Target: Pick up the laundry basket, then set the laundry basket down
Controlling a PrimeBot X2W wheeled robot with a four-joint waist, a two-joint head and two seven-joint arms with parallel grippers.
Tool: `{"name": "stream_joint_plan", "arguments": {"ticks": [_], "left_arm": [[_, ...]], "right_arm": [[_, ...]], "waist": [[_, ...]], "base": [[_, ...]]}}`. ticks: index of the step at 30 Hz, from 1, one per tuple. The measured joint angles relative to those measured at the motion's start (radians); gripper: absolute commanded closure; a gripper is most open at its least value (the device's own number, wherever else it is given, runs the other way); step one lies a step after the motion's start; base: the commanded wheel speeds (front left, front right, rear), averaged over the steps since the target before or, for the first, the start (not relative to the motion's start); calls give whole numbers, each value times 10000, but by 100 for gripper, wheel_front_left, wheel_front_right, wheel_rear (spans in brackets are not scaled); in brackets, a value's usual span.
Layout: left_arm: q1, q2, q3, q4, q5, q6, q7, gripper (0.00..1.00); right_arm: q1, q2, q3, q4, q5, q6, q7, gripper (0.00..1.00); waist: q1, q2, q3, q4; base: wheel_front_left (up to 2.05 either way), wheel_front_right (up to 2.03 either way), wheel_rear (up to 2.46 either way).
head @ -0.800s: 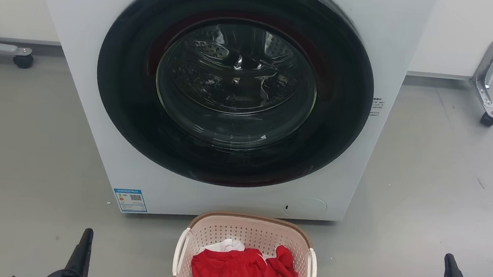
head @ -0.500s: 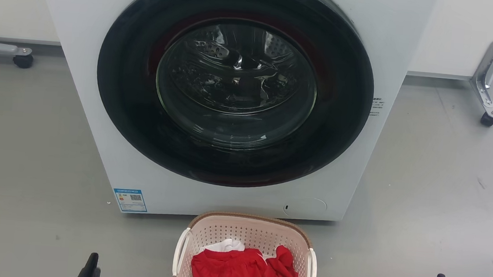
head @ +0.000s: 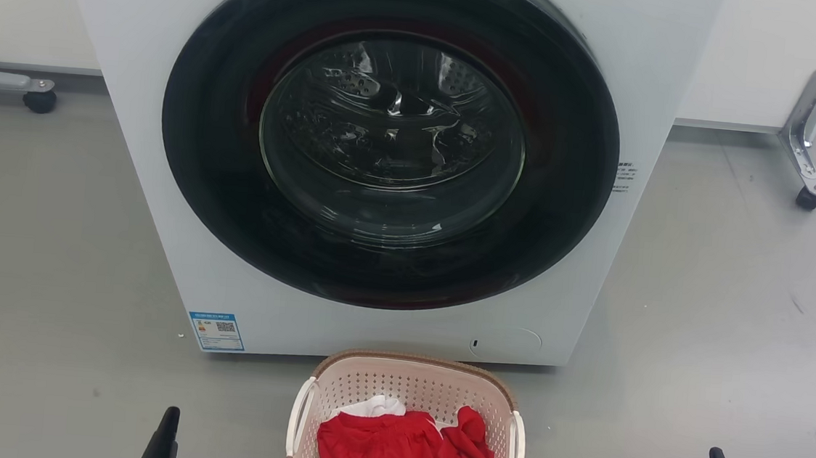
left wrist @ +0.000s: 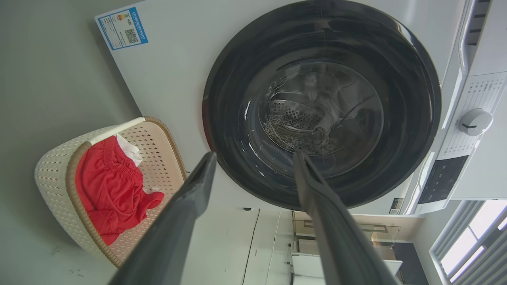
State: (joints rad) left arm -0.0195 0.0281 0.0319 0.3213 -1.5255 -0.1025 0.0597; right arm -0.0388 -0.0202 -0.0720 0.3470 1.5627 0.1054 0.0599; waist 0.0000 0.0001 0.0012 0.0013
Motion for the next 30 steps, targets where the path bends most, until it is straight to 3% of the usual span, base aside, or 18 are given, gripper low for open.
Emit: {"name": "stream_joint_plan", "arguments": {"ticks": [8,30], "left_arm": [[-1,29,-343,-240,1243,247,-278,0],[-13,460,-1457,-798,5375,859,-1070,0]], "right_arm": [[0,-8,297,-159,-830,-278,-282,0],[-16,-297,1774,-537,-5162,-911,-1072,0]], "waist": [[0,0,16,16],[0,0,179,23]], "base": [[0,0,0],[0,0,0]]}}
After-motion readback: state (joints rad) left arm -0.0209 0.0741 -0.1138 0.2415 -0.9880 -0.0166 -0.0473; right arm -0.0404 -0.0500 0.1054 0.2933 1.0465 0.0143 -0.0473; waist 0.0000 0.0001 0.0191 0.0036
